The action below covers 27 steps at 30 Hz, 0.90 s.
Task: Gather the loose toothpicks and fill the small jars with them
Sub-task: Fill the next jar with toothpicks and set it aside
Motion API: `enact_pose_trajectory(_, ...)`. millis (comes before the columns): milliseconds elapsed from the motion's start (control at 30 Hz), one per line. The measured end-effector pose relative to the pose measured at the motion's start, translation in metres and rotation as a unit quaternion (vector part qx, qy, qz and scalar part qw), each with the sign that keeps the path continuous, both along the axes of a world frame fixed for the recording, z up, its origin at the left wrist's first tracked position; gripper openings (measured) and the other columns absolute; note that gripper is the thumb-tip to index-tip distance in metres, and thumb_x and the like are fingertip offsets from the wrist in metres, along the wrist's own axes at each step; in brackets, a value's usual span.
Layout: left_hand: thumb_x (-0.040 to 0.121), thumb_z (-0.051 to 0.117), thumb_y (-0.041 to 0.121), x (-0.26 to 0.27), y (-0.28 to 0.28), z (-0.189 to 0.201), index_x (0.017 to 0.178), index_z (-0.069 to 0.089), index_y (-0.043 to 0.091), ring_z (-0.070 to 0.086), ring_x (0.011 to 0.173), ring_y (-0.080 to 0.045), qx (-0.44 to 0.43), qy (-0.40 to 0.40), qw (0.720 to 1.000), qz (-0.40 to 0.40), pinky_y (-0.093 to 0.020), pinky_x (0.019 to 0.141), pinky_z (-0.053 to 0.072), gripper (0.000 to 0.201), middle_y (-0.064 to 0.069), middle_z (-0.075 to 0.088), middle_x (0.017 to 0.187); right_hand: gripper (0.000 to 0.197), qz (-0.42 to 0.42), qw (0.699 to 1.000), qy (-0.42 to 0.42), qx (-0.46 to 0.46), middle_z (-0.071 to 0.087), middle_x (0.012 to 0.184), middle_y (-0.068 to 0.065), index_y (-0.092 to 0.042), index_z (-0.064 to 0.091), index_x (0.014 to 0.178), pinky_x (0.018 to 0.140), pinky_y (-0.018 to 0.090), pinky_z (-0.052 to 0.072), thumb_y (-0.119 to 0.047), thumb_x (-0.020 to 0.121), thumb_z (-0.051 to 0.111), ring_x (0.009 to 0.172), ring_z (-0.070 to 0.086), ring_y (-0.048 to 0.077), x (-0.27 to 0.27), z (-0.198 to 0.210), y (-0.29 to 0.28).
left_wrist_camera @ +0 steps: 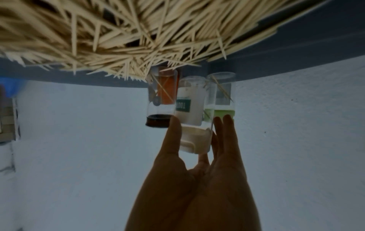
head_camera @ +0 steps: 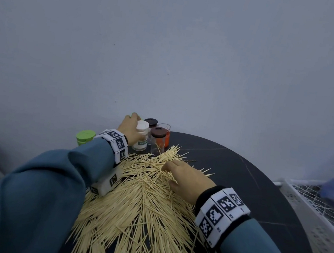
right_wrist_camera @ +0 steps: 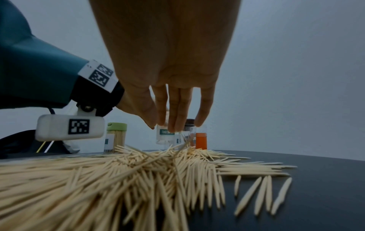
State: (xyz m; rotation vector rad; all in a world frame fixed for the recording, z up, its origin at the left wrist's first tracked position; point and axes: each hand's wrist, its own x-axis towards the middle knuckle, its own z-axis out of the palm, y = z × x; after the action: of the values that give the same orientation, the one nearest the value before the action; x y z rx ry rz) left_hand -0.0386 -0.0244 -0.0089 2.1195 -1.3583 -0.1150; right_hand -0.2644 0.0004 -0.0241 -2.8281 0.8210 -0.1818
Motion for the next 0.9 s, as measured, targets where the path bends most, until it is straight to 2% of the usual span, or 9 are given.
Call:
enact_pose_trajectory(133,0.075,0.074,0.01,-0.006,0.025,0.028,0.127,0.043,0.007,0.047,0.111,-0.033,-0.054,0.008,0.998,-0.018,-0.028,0.082,0.037,0.06,-0.02,0.043,0.123,0.038,0.005,1.0,0.005,-0.004,0.044,0.136,0.0,-0.018,0.042,0.132,0.098,0.034,0.045,-0.011,0.094,0.044,0.119,0.049,0.018,0.0,0.002,0.004)
enact_pose_trajectory(233,0.072,0.076,0.009,-0.014,0.048,0.049,0.124,0.048,0.011,0.051,0.107,-0.029,-0.096,0.013,0.994,-0.044,-0.026,0.079,0.039,0.06,-0.015,0.047,0.119,0.038,0.008,1.0,0.003,0.005,0.044,0.136,-0.001,-0.018,0.043,0.132,0.1,0.035,0.043,-0.013,0.094,0.046,0.121,0.047,0.017,-0.001,0.005,0.005)
enact_pose_trajectory(300,0.07,0.077,0.008,-0.022,0.065,0.061,0.126,0.046,0.012,0.052,0.105,-0.024,-0.117,0.029,0.991,-0.066,-0.021,0.074,0.042,0.064,-0.01,0.049,0.118,0.037,0.008,1.0,-0.01,0.014,0.045,0.136,-0.001,-0.018,0.043,0.132,0.102,0.034,0.042,-0.016,0.094,0.048,0.122,0.046,0.016,-0.003,0.01,0.004)
enact_pose_trajectory(367,0.07,0.079,0.009,-0.032,0.083,0.07,0.126,0.045,0.011,0.052,0.101,-0.019,-0.129,0.044,0.988,-0.079,-0.012,0.064,0.039,0.066,-0.004,0.05,0.115,0.037,0.005,0.999,-0.032,0.018,0.046,0.135,-0.002,-0.018,0.044,0.131,0.101,0.032,0.042,-0.017,0.094,0.049,0.121,0.047,0.014,-0.007,0.015,0.003)
enact_pose_trajectory(433,0.069,0.081,0.011,-0.044,0.1,0.074,0.12,0.047,0.011,0.052,0.096,-0.014,-0.133,0.043,0.986,-0.089,-0.01,0.059,0.037,0.061,0.001,0.053,0.109,0.036,-0.004,0.998,-0.058,0.028,0.048,0.131,-0.002,-0.018,0.045,0.13,0.099,0.032,0.043,-0.016,0.094,0.049,0.117,0.048,0.013,-0.012,0.02,0.002)
enact_pose_trajectory(567,0.066,0.081,0.011,-0.069,0.125,0.063,0.11,0.054,0.018,0.056,0.09,-0.008,-0.128,0.068,0.98,-0.133,-0.008,0.061,0.039,0.052,0.006,0.06,0.102,0.03,-0.038,0.985,-0.162,0.056,0.055,0.124,0.002,-0.014,0.048,0.127,0.093,0.028,0.045,-0.019,0.097,0.044,0.108,0.054,0.013,-0.023,0.025,-0.002)
enact_pose_trajectory(733,0.067,0.081,0.013,-0.098,0.134,0.031,0.117,0.062,0.021,0.059,0.096,-0.006,-0.105,0.109,0.972,-0.18,-0.006,0.069,0.042,0.054,0.008,0.059,0.102,0.039,-0.06,0.905,-0.354,0.227,0.062,0.109,0.009,-0.014,0.049,0.119,0.076,0.032,0.052,-0.038,0.1,0.025,0.089,0.066,0.022,-0.031,0.033,0.006)
enact_pose_trajectory(800,0.067,0.082,0.017,-0.105,0.131,0.02,0.118,0.063,0.023,0.056,0.096,-0.004,-0.113,0.102,0.973,-0.174,-0.005,0.072,0.04,0.055,0.008,0.057,0.102,0.041,-0.057,0.892,-0.357,0.269,0.061,0.107,0.01,-0.013,0.049,0.117,0.068,0.029,0.055,-0.042,0.098,0.027,0.081,0.065,0.022,-0.033,0.036,0.011)
enact_pose_trajectory(900,0.064,0.083,0.019,-0.113,0.126,0.009,0.122,0.059,0.022,0.055,0.093,-0.002,-0.113,0.102,0.974,-0.166,-0.002,0.068,0.039,0.063,0.008,0.059,0.107,0.039,-0.044,0.902,-0.336,0.268,0.061,0.104,0.006,-0.015,0.05,0.116,0.069,0.033,0.056,-0.045,0.093,0.041,0.076,0.063,0.018,-0.035,0.034,0.012)
